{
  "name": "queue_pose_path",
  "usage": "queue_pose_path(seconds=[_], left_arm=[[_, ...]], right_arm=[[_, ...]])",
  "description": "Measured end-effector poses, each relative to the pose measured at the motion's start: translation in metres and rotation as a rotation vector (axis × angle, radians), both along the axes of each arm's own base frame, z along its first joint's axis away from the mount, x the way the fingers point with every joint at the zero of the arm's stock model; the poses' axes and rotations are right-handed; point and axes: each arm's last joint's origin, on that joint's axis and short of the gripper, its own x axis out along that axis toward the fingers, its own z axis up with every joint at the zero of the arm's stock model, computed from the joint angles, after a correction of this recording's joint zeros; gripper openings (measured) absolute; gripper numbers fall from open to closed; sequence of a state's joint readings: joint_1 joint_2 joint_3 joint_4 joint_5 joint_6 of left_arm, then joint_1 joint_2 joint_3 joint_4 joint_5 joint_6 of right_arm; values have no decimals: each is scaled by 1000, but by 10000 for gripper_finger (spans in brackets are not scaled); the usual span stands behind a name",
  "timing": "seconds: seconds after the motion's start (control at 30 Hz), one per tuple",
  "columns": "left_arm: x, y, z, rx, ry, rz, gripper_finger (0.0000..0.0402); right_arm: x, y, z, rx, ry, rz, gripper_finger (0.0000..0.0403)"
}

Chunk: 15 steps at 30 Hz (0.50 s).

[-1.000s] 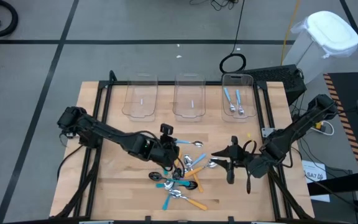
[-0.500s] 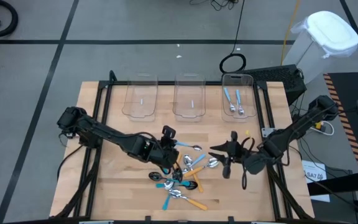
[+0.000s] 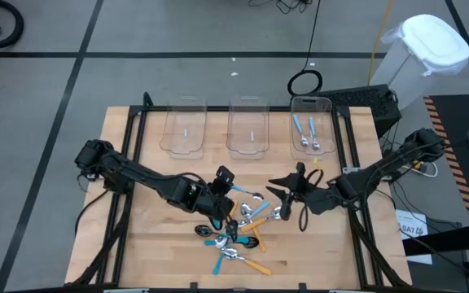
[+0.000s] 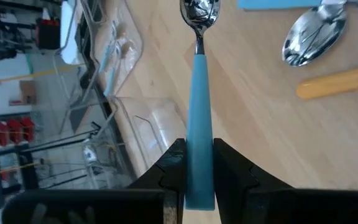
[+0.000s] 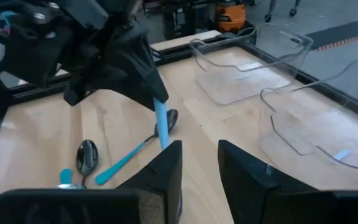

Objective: Sort silverware by color (type)
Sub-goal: Put the light blue spoon into the right transparent bin

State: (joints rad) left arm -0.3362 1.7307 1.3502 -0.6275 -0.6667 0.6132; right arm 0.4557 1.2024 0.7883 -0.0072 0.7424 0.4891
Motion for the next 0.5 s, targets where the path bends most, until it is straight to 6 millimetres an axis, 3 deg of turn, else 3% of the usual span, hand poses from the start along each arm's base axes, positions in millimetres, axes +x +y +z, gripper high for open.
queue_pose_path(seconds=[0.5], left_arm=[[5, -21, -12, 149, 74, -197, 52]], right_arm=[[38, -20, -24, 148, 47, 161, 103]])
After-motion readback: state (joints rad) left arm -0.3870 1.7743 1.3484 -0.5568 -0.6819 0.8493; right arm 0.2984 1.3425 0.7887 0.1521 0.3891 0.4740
